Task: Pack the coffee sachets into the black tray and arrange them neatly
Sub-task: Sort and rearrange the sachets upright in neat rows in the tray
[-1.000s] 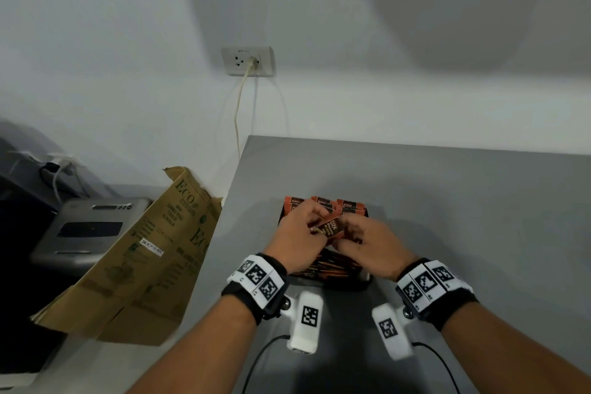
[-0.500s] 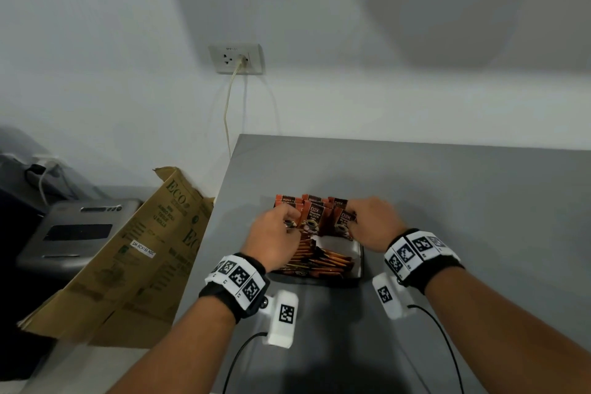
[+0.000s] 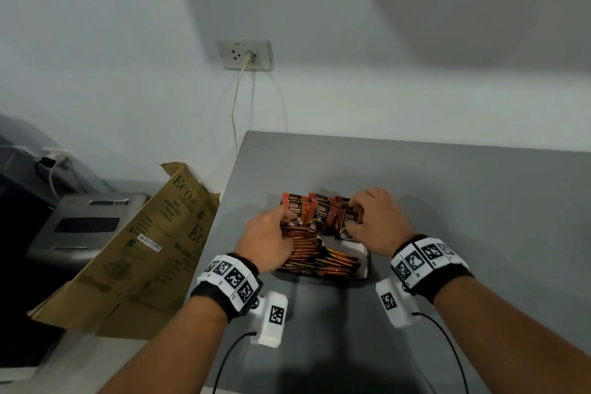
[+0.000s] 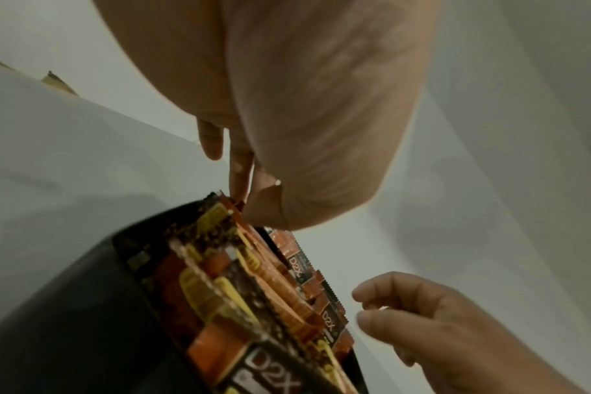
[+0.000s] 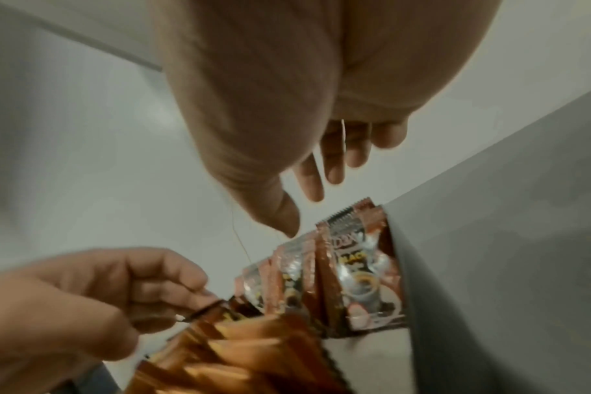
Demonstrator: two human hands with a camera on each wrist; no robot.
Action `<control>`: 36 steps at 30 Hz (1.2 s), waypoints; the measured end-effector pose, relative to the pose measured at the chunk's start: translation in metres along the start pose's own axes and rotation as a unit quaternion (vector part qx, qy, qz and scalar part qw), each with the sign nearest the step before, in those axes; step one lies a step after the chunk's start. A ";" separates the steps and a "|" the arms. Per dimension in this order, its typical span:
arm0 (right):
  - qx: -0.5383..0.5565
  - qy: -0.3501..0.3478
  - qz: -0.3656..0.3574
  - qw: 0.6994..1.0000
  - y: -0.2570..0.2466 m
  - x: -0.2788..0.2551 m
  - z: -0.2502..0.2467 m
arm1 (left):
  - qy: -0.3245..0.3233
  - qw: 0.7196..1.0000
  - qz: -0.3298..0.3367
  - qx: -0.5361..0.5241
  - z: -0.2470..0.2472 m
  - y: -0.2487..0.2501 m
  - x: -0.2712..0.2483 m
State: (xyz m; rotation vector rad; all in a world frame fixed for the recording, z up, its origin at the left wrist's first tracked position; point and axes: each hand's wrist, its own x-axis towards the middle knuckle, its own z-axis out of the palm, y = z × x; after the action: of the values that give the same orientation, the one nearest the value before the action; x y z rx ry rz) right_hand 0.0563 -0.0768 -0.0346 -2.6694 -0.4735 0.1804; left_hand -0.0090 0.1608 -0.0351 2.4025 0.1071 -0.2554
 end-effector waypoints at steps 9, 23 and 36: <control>0.069 -0.127 -0.088 0.985 -0.047 0.002 0.013 | 0.016 1.000 0.001 -0.026 -0.002 -0.009 0.005; 0.013 -0.168 -0.087 0.982 -0.068 0.023 0.026 | 0.084 0.995 -0.033 -0.029 0.010 -0.030 -0.010; -0.019 -0.149 -0.098 0.984 -0.078 0.021 0.033 | 0.098 0.993 -0.032 -0.049 0.016 -0.032 -0.011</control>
State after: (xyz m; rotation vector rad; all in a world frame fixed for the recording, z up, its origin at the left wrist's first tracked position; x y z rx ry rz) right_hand 0.0466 0.0098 -0.0318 -2.6215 -0.8359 0.5211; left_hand -0.0270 0.1738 -0.0654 2.3234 0.2818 -0.0410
